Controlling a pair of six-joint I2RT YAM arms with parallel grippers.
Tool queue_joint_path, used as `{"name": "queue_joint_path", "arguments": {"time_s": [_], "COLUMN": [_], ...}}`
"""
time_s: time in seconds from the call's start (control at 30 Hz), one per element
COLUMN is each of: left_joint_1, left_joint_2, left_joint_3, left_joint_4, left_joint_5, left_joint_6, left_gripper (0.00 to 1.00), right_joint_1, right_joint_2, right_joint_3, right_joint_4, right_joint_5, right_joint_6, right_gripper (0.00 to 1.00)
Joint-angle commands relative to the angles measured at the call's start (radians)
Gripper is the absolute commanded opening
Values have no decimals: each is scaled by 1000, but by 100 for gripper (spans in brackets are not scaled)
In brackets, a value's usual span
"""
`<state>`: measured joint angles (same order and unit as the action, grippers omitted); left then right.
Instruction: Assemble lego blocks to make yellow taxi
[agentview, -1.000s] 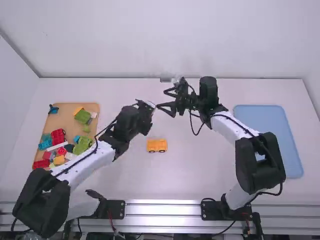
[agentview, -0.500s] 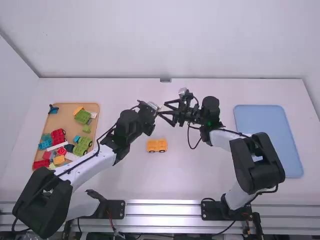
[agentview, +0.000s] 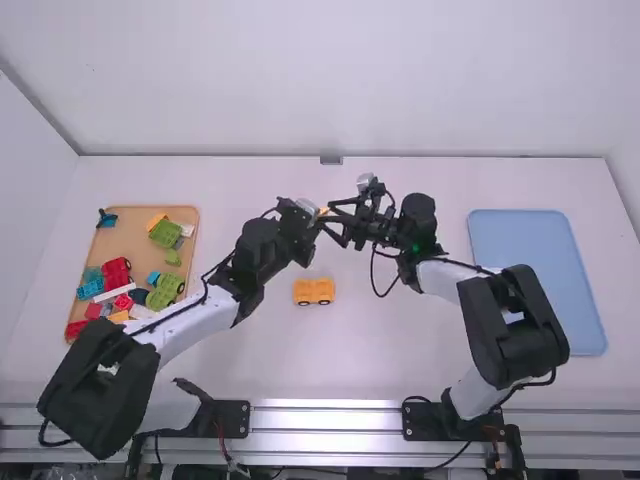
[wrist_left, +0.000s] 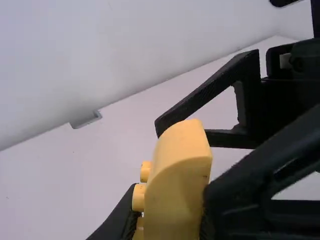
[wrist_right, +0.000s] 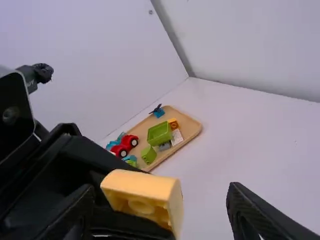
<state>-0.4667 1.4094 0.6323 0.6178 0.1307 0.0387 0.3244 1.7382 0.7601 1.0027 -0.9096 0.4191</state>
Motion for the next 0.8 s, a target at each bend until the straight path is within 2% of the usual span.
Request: {"name": "queue_joint_path", "arguments": {"time_s": [0.0,0.4,0.47,0.53,0.57,0.63,0.77], "left_joint_1": [-5,-5,-6,-5,-5,-5,-5], "left_joint_2": [19,31,31,31,31,31,31], "left_joint_3": [-9,-9,-9,-9,-9,-9,-9], "left_joint_4": [19,50,62,66,66,64,64], "left_joint_5": [15,63,64,64,63,60,60], "left_joint_6": [-21,-28,-28,-28,-24,-24,-24], "left_gripper": [2,2,2,2,2,2,4], "right_joint_1": [18,29,40,45,51,58,55], "right_joint_2": [-2,-2,-2,-2,-2,-2,-2], "right_joint_3": [33,34,33,33,34,34,34], "right_joint_4": [8,8,7,7,7,6,6], "right_joint_5": [-24,-22,-5,-8,-8,-9,-8], "right_joint_6": [0,0,0,0,0,-9,-10], "right_gripper": [70,66,59,49,40,32,25]}}
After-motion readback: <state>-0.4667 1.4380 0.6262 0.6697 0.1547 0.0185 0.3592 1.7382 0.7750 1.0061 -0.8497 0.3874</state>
